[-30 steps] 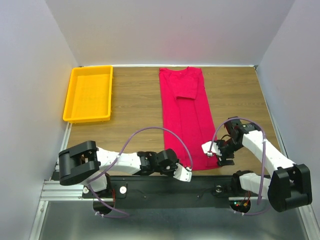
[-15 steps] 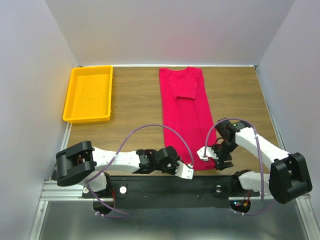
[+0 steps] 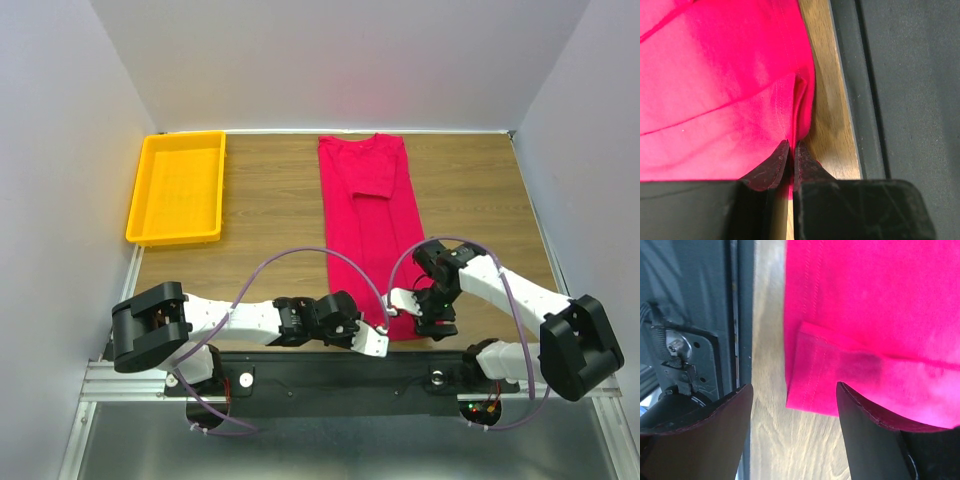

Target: Fold and stack the t-shirts

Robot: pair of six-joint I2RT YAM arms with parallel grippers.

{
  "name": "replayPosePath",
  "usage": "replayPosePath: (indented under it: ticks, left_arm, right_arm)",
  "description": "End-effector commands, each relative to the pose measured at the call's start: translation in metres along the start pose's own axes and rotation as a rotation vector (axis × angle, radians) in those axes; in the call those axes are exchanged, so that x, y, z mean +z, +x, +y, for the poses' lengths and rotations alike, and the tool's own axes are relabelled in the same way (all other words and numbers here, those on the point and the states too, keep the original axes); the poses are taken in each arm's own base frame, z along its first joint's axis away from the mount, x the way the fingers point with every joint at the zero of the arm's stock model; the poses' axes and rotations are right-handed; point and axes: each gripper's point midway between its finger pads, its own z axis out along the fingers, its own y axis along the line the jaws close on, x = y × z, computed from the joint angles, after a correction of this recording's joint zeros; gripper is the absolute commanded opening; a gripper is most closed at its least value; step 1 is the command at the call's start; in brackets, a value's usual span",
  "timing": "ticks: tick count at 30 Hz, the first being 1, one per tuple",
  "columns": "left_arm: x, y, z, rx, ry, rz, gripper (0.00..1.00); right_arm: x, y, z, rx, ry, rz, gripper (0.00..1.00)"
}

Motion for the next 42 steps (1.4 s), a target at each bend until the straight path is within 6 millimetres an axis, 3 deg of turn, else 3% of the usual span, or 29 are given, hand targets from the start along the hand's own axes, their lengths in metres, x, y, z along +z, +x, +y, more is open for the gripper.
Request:
replayPosePath:
  ticks: [1,6,9,17,20,23,26,33,42]
  left_arm:
    - [-0.007,-0.010,0.010,0.009,-0.031,-0.022,0.00]
    - [-0.007,-0.008,0.010,0.003,-0.036,-0.017,0.00]
    - [-0.007,-0.008,0.009,0.004,-0.036,-0.021,0.00]
    - [-0.008,-0.006,0.009,0.012,-0.050,-0.035,0.00]
    - [-0.009,-0.008,0.011,0.009,-0.060,-0.047,0.00]
    - [-0.009,-0.011,0.012,0.009,-0.066,-0.054,0.00]
    - [-0.010,-0.010,0.014,0.008,-0.077,-0.052,0.00]
    - [-0.010,-0.012,0.015,-0.016,-0.086,-0.065,0.00]
    - [0.002,-0.010,0.018,-0.059,-0.072,-0.051,0.00]
  right_arm:
    - [-0.013,-0.002,-0.019,0.097,0.093,0.033,0.72]
    - [-0.032,-0.016,-0.026,0.227,0.164,-0.029,0.72]
    - [-0.045,-0.014,-0.028,0.256,0.214,-0.057,0.72]
    - [-0.062,0.031,-0.040,0.084,0.370,-0.038,0.75]
    - [-0.067,0.038,-0.047,-0.012,0.415,-0.071,0.75]
    - [-0.069,0.028,-0.053,-0.195,0.432,-0.103,0.76]
    - [-0.057,0.016,-0.036,-0.427,0.369,-0.130,0.78]
    - [-0.041,0.010,-0.005,-0.602,0.315,-0.146,0.87]
    - [-0.029,-0.002,0.009,-0.655,0.228,-0.245,0.85]
